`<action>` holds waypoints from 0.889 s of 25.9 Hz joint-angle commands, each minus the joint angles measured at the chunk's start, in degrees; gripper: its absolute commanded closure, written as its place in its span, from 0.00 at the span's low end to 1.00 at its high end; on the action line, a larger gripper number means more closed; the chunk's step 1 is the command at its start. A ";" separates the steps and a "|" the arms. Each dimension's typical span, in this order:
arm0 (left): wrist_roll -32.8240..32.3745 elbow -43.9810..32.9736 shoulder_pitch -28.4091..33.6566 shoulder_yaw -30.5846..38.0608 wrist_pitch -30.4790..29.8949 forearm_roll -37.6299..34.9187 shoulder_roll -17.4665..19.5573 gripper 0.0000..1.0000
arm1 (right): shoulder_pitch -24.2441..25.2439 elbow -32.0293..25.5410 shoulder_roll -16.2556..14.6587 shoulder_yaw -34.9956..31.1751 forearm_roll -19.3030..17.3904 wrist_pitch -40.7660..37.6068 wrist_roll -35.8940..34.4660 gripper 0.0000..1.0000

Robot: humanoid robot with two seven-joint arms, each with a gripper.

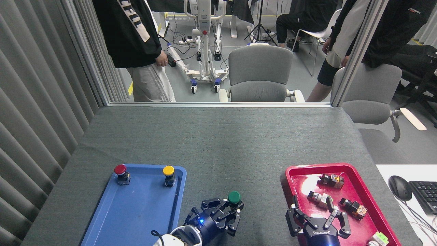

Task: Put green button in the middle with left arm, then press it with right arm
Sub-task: 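Carry the green button to the middle of the table and lower it, then open the left gripper and withdraw it back toward the blue tray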

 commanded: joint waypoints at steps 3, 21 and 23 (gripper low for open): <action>0.02 2.58 -0.48 -0.16 2.27 -0.07 -0.12 1.00 | -0.14 0.25 -1.48 0.24 -0.07 -1.18 -0.15 0.01; 0.90 -7.35 3.04 0.63 1.92 1.08 1.38 0.01 | 2.15 0.25 -2.10 2.17 -0.07 -1.00 -0.24 0.01; 0.90 -13.68 5.85 3.00 2.80 1.16 4.80 0.01 | 2.06 0.25 -1.92 2.35 -0.07 -1.00 -0.24 0.01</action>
